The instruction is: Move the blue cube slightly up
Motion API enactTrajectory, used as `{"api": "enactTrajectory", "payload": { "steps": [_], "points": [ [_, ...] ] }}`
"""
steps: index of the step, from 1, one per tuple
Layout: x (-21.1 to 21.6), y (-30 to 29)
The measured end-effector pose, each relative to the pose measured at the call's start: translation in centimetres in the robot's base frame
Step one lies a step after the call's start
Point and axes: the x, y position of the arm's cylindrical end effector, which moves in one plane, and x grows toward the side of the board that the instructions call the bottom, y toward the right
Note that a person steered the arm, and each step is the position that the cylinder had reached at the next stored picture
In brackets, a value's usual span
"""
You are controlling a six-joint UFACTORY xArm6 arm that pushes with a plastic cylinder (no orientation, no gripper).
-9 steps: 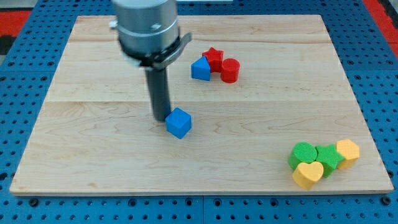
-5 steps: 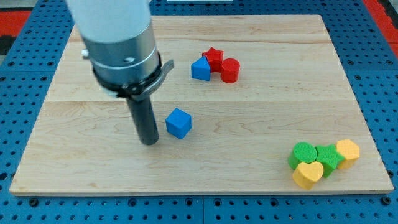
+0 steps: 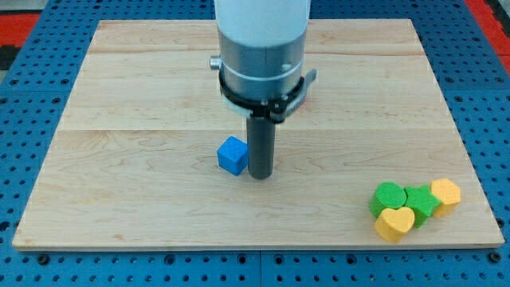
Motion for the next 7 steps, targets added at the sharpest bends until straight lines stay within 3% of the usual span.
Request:
{"api": "enactTrajectory", "payload": {
  "steps": [1,2,3,4,5,7],
  "points": [
    [-1.0,0.1],
    [3.3,0.7],
    [4.7,-1.5],
    [3.6,-6.2],
    [0.7,-7.0],
    [-7.8,-3.3]
  ]
}}
